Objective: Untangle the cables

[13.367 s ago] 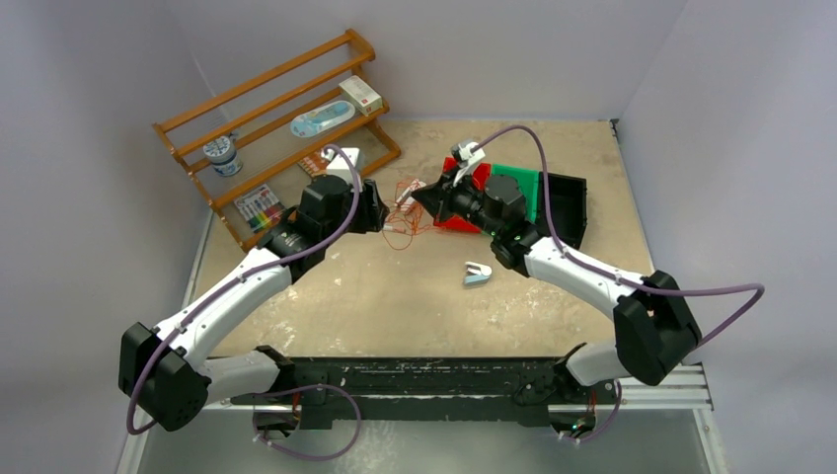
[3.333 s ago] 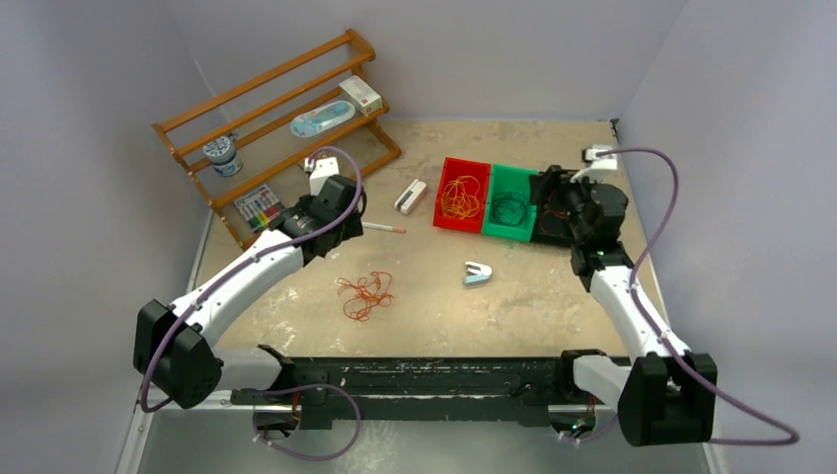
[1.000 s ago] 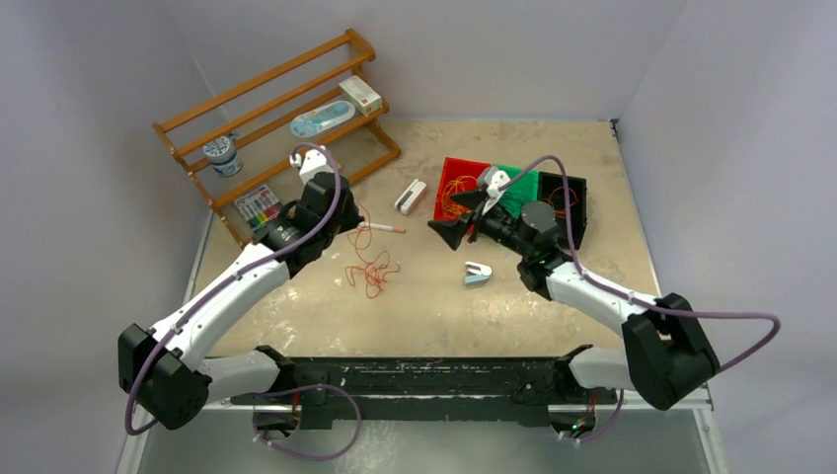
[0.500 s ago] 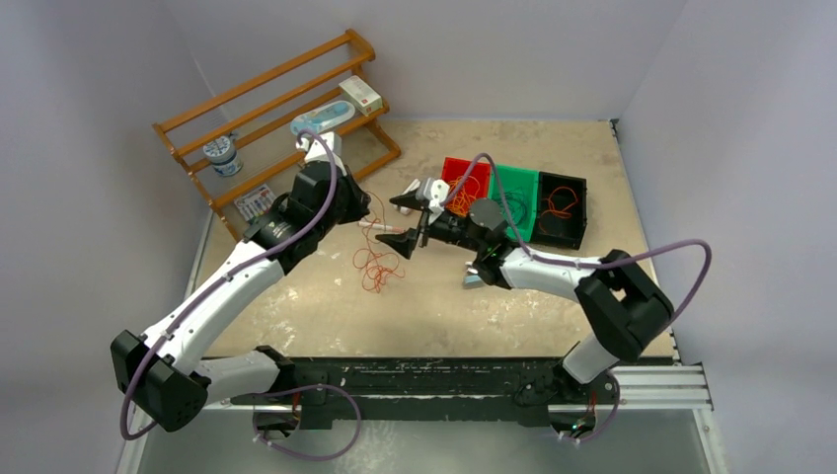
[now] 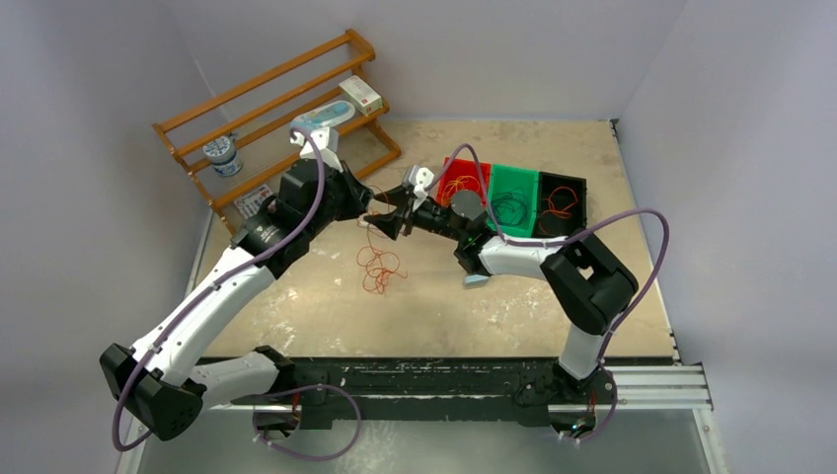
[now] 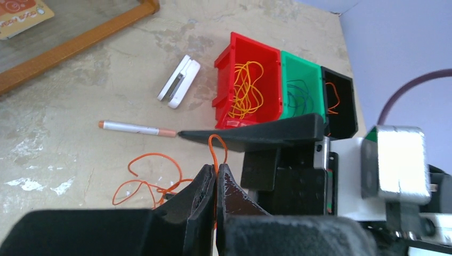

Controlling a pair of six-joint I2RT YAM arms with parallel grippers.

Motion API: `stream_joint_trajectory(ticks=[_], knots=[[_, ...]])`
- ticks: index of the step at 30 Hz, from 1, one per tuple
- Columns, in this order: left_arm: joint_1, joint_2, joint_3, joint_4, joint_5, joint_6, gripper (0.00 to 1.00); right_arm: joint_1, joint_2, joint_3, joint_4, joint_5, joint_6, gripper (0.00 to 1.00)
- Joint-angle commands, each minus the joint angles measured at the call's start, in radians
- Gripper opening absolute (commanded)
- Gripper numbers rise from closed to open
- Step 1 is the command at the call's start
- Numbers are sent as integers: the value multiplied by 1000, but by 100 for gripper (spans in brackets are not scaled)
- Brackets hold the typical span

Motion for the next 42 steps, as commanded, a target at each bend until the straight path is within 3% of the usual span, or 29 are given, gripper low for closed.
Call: stream_joint_trajectory(ticks=[1,4,13,17,23,29,34,42], knots=[[-1,-40,80,62,22,20,0,3,-4,43,135,15,96,50],[0,-37,117,66,21,16,0,3,13,36,157,21,137,41],[-1,21,285,94,58,23,0,4,109,45,147,-24,175,37],[0,49,350,88,59,37,0,7,137,31,152,-27,184,29],[0,83,467,70,11,68,0,9,126,-60,133,10,185,16],[0,122,568,50,-30,98,0,14,102,-167,113,41,184,11],[0,144,619,44,-49,111,0,19,89,-243,101,76,187,0],[0,168,689,27,-91,143,0,22,50,-343,82,144,221,0]])
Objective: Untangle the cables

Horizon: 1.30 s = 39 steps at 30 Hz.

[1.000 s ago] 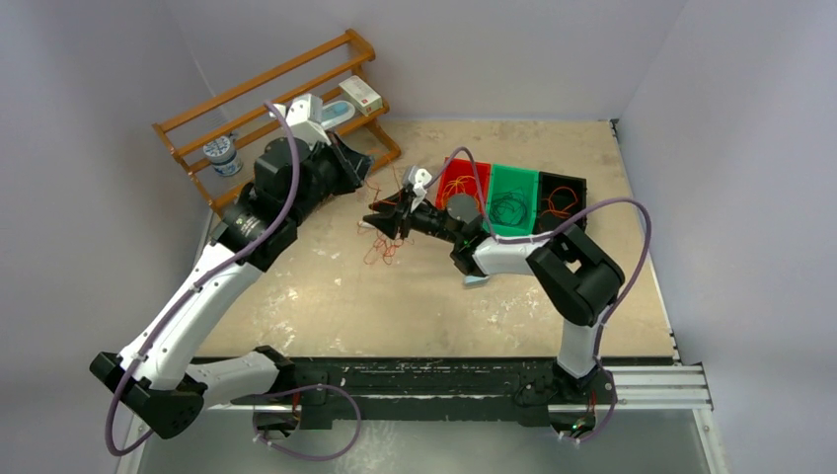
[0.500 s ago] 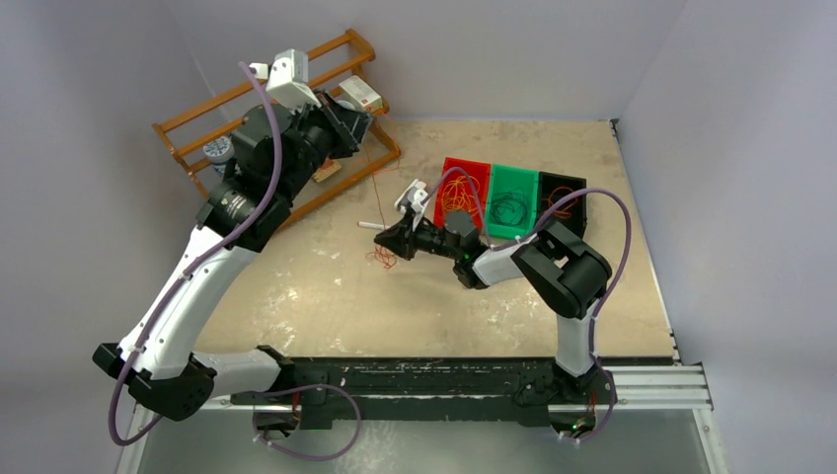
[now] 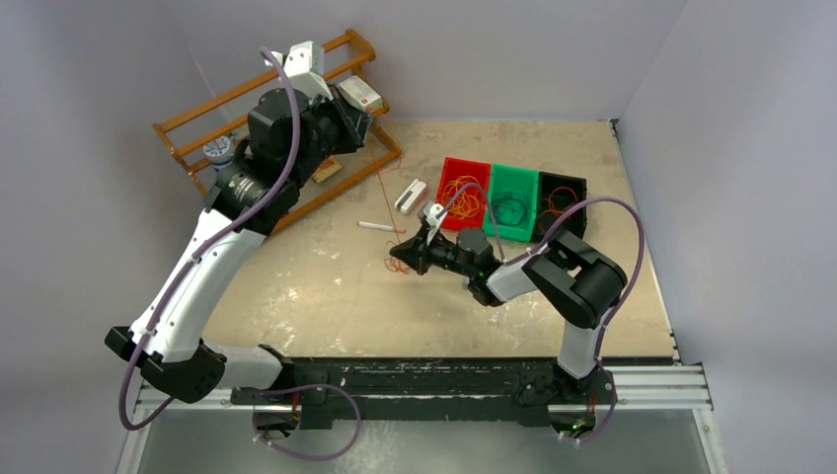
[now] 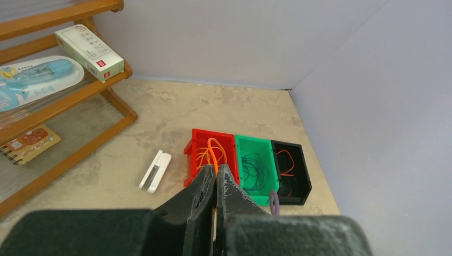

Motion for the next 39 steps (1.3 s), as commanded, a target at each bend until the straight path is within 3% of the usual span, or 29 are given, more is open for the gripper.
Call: stream_joint_trajectory(ticks=[1,10,19,39], knots=[[1,-26,102,132,-60,34,0,6,-43,-72,-56,57,21,1],[1,-30,65,138,-29,30,0,4,-210,-122,-174,122,-35,24],[1,-18,157,117,-32,48,0,5,-139,-111,-145,108,-25,42],[1,18,368,137,-87,110,0,6,-52,-150,-64,133,25,43]])
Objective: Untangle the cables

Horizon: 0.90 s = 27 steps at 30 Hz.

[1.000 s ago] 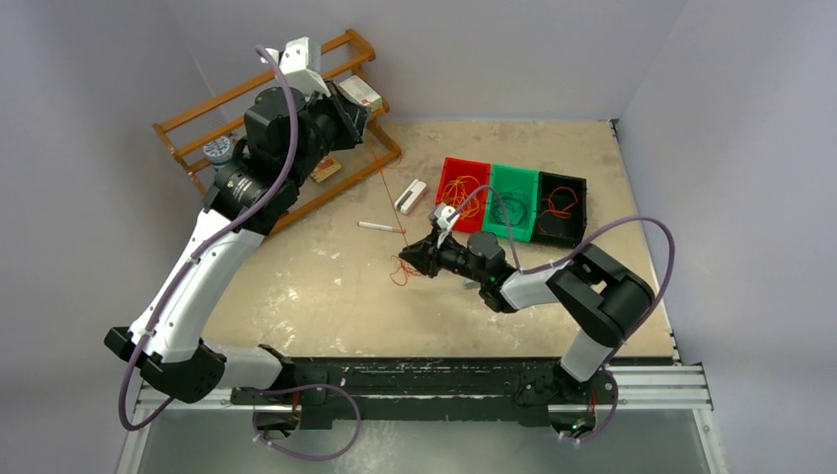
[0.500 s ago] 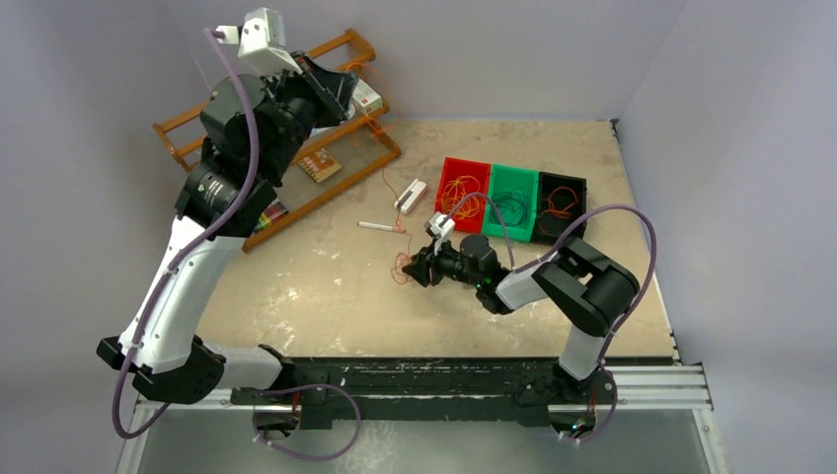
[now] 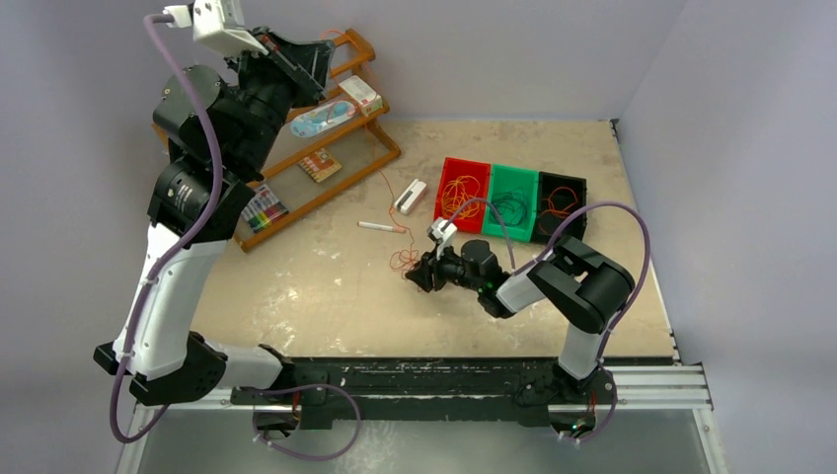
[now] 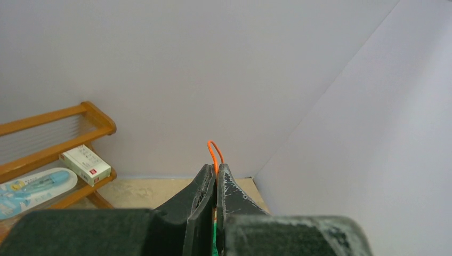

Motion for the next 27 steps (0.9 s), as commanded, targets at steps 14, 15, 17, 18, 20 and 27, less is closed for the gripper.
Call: stream_joint_trajectory(ticks=[14,15,17,18,20,27], knots=[[1,5,127,280,-36,88,0,4,16,-26,82,19,35,51],[1,8,131,303,-34,91,0,5,15,-27,80,20,34,52],[1,21,147,335,-29,94,0,4,6,-30,82,21,33,52],[1,28,158,341,-25,93,0,5,-6,-37,87,23,34,53],[1,39,167,349,-12,90,0,4,-49,-53,98,34,32,54],[1,44,155,338,-6,86,0,5,-313,-55,-3,82,-41,64]])
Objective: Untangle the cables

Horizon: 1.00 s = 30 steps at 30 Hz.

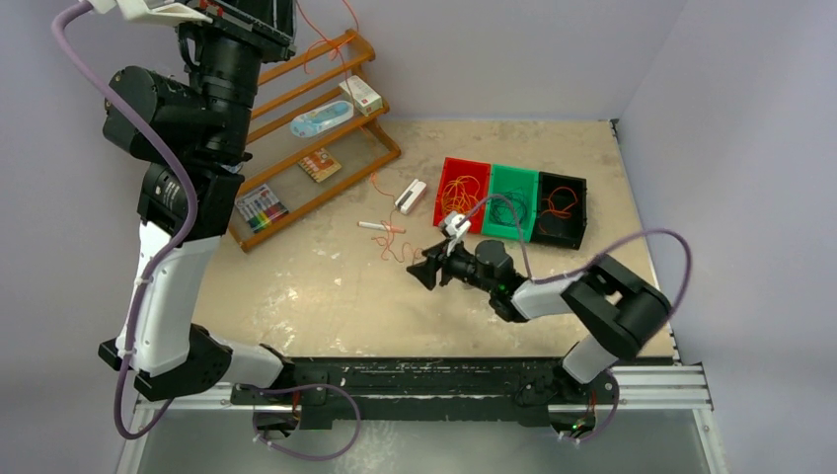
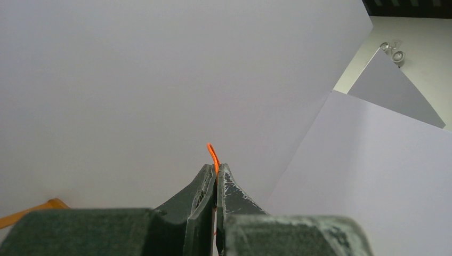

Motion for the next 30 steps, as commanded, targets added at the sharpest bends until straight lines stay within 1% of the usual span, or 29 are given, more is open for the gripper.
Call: stream_joint_trajectory(ticks=[1,7,9,11,14,17,21,28,30], knots=[[1,0,16,46,23,23,0,5,-190,16,2,56,-68,66],[1,-8,-1,47,26,18,0,4,-391,56,-120,133,-151,78],[1,-10,-8,48,28,16,0,3,-426,87,-147,151,-177,82],[1,-11,-14,49,31,12,0,3,-427,145,-170,142,-205,83],[1,-16,-22,50,33,8,0,3,-372,245,-164,84,-236,83],[1,-21,-31,52,30,6,0,3,-276,344,-96,12,-238,83],[1,-25,-30,49,26,6,0,5,-133,480,-65,-118,-229,83],[1,-26,-32,42,35,-2,0,5,42,683,-65,-198,-240,83],[1,-26,-31,40,36,-4,0,5,86,728,-74,-219,-238,82]])
